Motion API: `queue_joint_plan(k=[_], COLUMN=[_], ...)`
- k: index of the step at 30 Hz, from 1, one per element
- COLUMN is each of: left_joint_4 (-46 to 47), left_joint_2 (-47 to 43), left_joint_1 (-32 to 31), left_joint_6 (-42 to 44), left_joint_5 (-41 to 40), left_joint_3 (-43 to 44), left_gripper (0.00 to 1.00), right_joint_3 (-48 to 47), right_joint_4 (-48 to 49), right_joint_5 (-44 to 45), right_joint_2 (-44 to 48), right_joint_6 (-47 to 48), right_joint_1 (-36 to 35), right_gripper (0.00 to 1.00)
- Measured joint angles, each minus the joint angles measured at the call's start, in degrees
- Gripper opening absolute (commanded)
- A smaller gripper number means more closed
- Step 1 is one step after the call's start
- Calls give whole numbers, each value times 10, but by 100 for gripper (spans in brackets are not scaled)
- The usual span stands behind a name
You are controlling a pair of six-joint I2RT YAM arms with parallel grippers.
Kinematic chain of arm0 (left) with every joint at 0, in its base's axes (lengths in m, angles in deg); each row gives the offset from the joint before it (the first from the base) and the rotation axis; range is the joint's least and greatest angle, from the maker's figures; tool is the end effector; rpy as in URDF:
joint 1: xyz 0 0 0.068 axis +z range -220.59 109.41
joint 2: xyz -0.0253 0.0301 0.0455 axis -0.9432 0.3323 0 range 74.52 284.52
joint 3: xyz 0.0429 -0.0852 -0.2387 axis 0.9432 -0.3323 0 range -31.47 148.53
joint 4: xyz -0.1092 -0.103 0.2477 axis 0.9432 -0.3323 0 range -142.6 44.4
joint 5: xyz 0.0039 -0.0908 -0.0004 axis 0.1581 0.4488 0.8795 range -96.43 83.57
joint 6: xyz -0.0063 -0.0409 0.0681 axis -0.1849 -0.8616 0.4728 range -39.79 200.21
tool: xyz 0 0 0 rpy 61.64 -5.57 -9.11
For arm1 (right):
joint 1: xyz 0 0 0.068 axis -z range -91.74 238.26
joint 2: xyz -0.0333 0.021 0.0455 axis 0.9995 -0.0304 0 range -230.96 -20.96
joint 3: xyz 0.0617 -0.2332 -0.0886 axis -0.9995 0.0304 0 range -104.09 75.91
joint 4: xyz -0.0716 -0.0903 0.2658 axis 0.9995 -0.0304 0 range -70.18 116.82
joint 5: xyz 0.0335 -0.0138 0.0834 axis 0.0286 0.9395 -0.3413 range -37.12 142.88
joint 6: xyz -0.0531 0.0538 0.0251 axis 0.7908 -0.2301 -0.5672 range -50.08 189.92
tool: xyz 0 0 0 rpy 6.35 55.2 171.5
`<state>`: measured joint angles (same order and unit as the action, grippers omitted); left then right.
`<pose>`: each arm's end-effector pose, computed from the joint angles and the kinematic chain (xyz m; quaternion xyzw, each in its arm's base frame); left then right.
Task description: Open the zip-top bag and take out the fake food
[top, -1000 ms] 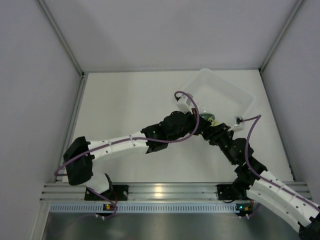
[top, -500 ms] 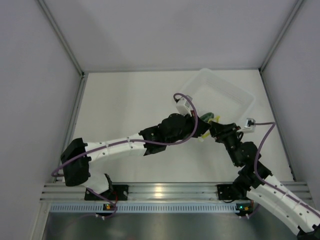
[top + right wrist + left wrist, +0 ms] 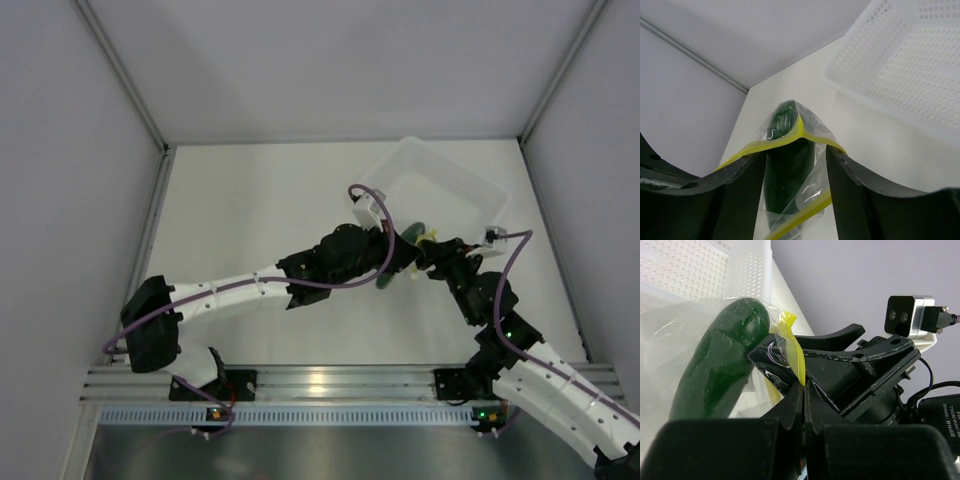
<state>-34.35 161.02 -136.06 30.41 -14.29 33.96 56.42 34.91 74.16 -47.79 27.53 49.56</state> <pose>0.1841 -0.3807 0.2936 0.0603 0.7621 -0.5146 0.3882 0.1851 0.1165 0.2514 0.1535 0.6858 0.3561 0.6158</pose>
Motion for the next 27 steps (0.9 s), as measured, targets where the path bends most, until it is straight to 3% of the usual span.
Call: queue_joint_plan(k=[5,8,16,18,23,27], left_joint_4=[12,18,40,41,36,26], left_joint_2=[1,3,3,3,3,3], left_joint_1=[9,16,21,24,28,33], left_joint_6=[9,18,22,22,19,19], left_joint_5=[27,42,53,50,42,38], left_joint_3=[0,0,0,0,-3,-4], left_gripper=[0,0,0,0,0,0], right_joint_3=[-2,-17,-94,-113,-123,-146], right_joint_4=[10,0,-83,-99,-103,-121], right_joint_5=[-1,-1,15,14,-7,-15], right_joint_2=[-5,-18,-64,-84,-111,-140], right_joint_6=[22,34,54,58,89,130], right_joint_1=[7,8,9,14,27,34], right_gripper=[56,51,45,47,61,61])
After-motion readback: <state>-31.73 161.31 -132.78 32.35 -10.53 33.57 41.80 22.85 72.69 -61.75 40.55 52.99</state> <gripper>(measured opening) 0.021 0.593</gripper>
